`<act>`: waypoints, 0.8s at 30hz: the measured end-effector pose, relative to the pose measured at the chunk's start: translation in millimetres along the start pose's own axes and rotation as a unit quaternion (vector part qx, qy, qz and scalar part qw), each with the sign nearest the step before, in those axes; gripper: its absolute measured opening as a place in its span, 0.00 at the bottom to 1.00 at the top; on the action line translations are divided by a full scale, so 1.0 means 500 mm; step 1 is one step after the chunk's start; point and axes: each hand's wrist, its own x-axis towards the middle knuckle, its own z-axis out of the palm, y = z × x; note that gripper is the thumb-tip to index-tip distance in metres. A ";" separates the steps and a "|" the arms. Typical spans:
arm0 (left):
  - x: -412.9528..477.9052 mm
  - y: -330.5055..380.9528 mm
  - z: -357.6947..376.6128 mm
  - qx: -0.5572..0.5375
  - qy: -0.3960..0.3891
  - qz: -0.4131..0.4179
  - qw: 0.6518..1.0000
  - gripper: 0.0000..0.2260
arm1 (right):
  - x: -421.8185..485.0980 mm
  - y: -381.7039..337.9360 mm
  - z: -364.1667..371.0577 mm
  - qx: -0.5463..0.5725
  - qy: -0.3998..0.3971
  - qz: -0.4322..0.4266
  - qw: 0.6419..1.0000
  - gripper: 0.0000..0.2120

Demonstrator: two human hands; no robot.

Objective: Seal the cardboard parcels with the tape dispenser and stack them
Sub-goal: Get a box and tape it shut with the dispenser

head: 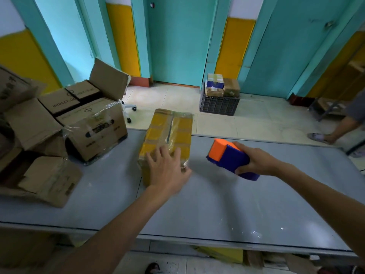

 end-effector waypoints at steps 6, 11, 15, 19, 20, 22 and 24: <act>-0.017 -0.145 -0.020 -0.094 0.068 0.190 0.975 0.26 | -0.058 -0.041 -0.094 0.031 -0.019 -0.045 0.998 0.36; -0.038 -0.226 -0.014 0.043 0.078 0.385 0.919 0.35 | -0.085 -0.072 -0.116 0.022 -0.044 -0.079 0.996 0.35; 0.003 -0.283 -0.010 0.075 0.200 0.375 0.902 0.25 | -0.091 -0.094 -0.111 0.010 -0.077 -0.095 0.992 0.35; 0.047 -0.249 -0.048 -0.051 0.134 0.037 0.989 0.30 | -0.084 -0.106 -0.099 0.018 -0.090 -0.101 0.991 0.33; 0.041 -0.226 -0.055 -0.131 0.093 -0.044 0.986 0.30 | -0.083 -0.106 -0.098 0.024 -0.092 -0.100 0.990 0.33; 0.017 -0.186 -0.063 -0.370 0.000 -0.168 0.914 0.28 | -0.082 -0.105 -0.094 0.043 -0.096 -0.093 0.990 0.33; -0.021 -0.173 -0.034 -0.499 -0.026 -0.174 0.849 0.31 | -0.083 -0.110 -0.087 0.053 -0.098 -0.091 0.990 0.32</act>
